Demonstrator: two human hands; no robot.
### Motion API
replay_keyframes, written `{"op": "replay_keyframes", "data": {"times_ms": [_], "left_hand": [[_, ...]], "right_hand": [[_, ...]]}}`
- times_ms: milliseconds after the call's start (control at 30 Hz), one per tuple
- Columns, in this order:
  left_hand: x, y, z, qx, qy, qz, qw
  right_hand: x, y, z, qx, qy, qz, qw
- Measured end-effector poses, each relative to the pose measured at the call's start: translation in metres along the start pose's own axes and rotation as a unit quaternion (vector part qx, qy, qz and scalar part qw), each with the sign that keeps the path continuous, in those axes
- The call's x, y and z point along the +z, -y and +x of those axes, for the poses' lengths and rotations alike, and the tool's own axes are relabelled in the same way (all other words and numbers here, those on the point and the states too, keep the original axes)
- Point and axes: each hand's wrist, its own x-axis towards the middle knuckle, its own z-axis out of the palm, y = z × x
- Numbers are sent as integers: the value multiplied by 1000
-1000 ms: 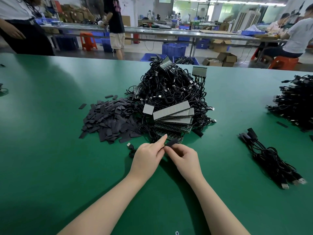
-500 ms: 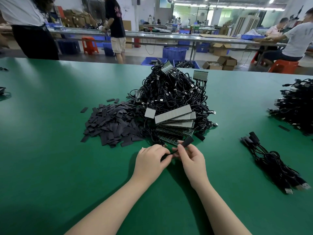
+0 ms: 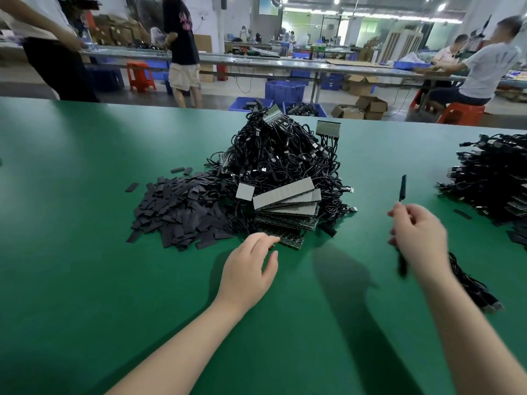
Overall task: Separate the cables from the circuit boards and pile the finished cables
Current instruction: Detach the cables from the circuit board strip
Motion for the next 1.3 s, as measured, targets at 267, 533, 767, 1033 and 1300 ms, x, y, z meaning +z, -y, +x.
{"op": "replay_keyframes", "data": {"times_ms": [267,533,767,1033,1300], "left_hand": [[0,2,2,-37,-29,39,998],[0,2,3,-45,-23,51,997],[3,7,3,-45,-19,48,998],[3,7,5,-35,-15,49,998],[1,2,4,-41,-13,40,998]], "right_hand": [[-39,-81,34,-41,35,-475,878],[37,27,26,-245,-12,-397,885],[143,116,-22,-410,112,-324,845],[209,118,-21,-386,199,-386,814],[180,131,-28,-373,215,-190,882]]}}
